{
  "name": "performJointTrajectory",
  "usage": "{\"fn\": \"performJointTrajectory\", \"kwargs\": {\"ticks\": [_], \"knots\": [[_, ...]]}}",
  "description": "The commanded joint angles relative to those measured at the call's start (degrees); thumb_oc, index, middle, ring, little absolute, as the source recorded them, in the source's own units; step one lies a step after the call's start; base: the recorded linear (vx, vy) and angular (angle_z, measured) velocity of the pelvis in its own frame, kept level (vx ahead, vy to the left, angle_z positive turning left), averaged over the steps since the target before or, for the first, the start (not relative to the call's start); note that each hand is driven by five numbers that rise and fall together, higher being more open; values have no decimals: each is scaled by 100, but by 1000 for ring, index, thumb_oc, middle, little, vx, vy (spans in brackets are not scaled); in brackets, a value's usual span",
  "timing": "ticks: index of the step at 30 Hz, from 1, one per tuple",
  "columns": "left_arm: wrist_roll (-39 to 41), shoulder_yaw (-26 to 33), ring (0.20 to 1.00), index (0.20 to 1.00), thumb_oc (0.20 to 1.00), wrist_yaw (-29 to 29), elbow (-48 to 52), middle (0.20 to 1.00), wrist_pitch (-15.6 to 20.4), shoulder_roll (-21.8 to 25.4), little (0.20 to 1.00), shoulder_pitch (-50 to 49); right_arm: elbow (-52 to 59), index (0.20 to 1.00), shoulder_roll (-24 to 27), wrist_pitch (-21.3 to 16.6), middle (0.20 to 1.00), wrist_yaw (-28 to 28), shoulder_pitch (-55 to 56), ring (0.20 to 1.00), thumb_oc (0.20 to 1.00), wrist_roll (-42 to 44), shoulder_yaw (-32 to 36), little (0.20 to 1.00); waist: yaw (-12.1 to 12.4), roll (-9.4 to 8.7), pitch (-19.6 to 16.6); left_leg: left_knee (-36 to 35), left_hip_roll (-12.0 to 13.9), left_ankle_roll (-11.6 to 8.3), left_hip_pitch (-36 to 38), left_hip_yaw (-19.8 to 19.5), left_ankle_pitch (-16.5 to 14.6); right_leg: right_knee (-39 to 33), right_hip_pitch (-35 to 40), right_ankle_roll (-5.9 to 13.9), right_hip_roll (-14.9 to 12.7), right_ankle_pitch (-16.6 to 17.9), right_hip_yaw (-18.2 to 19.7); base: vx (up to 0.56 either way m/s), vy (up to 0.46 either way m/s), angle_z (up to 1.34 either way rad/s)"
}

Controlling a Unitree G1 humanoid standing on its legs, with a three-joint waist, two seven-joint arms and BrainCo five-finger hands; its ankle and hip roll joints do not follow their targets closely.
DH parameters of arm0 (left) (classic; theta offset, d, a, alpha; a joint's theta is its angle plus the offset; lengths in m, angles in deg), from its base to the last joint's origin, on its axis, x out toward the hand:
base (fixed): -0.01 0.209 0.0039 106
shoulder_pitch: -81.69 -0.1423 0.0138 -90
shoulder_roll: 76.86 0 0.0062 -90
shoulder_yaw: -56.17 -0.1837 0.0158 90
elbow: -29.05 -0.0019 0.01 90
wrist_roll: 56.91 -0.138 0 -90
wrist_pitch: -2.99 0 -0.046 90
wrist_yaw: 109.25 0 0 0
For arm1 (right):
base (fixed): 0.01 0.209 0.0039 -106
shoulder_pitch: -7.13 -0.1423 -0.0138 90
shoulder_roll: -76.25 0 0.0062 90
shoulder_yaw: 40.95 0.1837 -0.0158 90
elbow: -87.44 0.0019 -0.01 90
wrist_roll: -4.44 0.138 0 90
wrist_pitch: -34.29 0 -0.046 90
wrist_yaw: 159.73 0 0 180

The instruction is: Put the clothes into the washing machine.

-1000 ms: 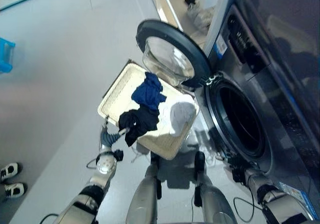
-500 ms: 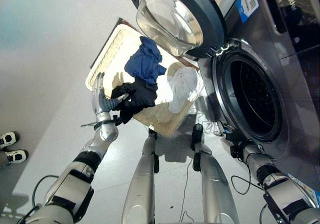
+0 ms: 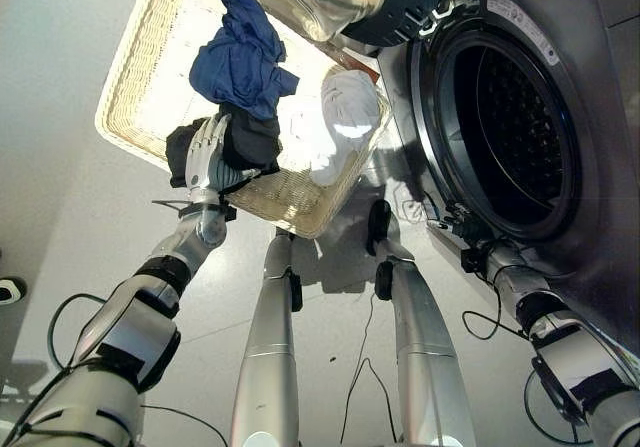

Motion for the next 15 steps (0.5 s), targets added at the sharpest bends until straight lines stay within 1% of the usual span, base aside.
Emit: {"fn": "performJointTrajectory", "kwargs": {"ticks": [1, 3, 7, 10, 15], "knots": [[297, 129, 1000, 1000, 1000, -135, -155, 1000, -132, 89, 1000, 19, 209, 1000, 167, -218, 1000, -5, 83, 1000, 1000, 206, -67, 1000, 18, -244, -143, 882, -255, 20, -159, 38, -736, -1020, 214, 719, 89, 876, 94, 0, 0, 0], [323, 126, 1000, 1000, 1000, -191, -271, 1000, -270, 82, 1000, 51, 196, 1000, 170, -232, 1000, -3, 44, 1000, 1000, 222, -95, 1000, 12, -253, -143, 873, -260, 14, -184, 34, -723, -1039, 197, 719, 96, 886, 93, 0, 0, 0], [333, 183, 1000, 1000, 1000, -45, -541, 1000, -527, 60, 1000, 59, 170, 1000, 160, -252, 1000, 11, -31, 1000, 1000, 273, -156, 1000, 7, -289, -143, 888, -251, -4, -254, -2, -708, -1032, 143, 708, 116, 888, 92, 0, 0, 0], [296, 169, 1000, 1000, 1000, -124, -614, 1000, -695, 60, 1000, 93, 147, 1000, 152, -270, 1000, 17, -56, 1000, 1000, 283, -168, 1000, 10, -299, -143, 881, -249, -11, -279, -23, -694, -1045, 131, 711, 111, 899, 83, 0, 0, 0], [212, 87, 1000, 1000, 1000, -279, -845, 1000, -1146, 22, 1000, 148, 128, 1000, 137, -277, 1000, 18, -130, 1000, 1000, 307, -187, 1000, 4, -311, -143, 867, -262, -4, -298, -34, -681, -1057, 116, 714, 120, 913, 67, 0, 0, 0]]}}
